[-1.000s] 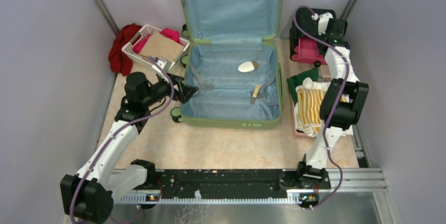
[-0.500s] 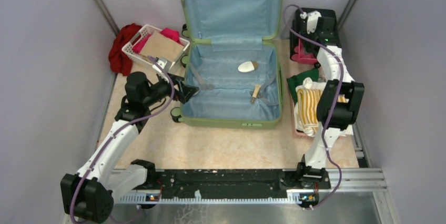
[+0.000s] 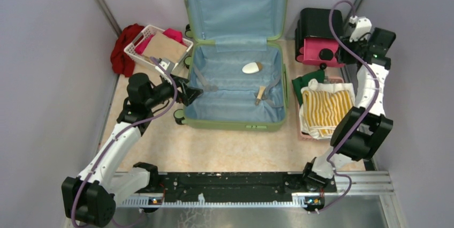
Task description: Open, take out, and arrange the luggage
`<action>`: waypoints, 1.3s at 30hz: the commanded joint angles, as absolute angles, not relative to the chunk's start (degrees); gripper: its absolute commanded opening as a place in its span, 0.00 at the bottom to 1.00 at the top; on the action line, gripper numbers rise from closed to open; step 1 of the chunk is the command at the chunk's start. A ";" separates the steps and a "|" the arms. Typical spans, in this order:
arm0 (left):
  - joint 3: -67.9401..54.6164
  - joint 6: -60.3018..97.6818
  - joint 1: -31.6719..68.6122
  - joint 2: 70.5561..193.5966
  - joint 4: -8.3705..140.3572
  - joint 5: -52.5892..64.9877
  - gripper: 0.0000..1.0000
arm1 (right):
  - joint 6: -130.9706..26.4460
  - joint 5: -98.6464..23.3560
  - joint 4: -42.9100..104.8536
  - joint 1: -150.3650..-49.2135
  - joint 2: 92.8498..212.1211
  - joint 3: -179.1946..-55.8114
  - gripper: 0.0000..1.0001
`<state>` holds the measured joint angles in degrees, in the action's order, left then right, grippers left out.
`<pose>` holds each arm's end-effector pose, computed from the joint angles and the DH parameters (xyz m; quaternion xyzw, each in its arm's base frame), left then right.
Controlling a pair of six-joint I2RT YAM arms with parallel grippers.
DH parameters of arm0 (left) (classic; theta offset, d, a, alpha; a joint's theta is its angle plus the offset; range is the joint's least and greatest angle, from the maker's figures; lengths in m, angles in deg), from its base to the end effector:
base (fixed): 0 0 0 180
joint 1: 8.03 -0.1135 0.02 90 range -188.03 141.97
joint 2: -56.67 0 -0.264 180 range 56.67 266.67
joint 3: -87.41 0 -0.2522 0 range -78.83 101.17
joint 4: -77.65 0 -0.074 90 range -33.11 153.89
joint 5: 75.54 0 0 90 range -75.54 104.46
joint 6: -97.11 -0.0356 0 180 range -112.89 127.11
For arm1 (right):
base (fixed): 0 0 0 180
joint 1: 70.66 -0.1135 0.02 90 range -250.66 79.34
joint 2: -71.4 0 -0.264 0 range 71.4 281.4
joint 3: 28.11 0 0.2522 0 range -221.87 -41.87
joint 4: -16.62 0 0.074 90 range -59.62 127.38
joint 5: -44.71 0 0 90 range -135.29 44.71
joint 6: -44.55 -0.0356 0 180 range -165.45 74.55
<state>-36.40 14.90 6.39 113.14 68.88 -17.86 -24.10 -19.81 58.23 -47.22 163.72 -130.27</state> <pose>0.2172 -0.0755 0.3160 0.2226 0.7190 -0.3278 0.5710 0.3450 -0.1329 0.3645 -0.0917 0.8540 -0.0027 0.5122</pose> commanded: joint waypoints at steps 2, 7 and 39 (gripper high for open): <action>-35.92 14.98 5.96 112.39 71.19 -20.53 0.99 | -28.05 -11.82 56.19 -47.04 164.07 -123.84 0.46; -36.12 14.60 5.95 111.96 71.14 -19.49 0.99 | -33.98 -13.11 49.44 -47.02 166.38 -120.32 0.51; -36.12 14.63 5.95 113.44 70.99 -19.60 0.99 | -43.73 -13.61 36.50 -47.57 176.08 -128.43 0.29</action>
<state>-36.40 14.97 6.34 113.18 69.10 -18.66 -42.18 -12.71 42.10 -47.26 174.95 -121.55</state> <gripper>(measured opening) 0.987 0.348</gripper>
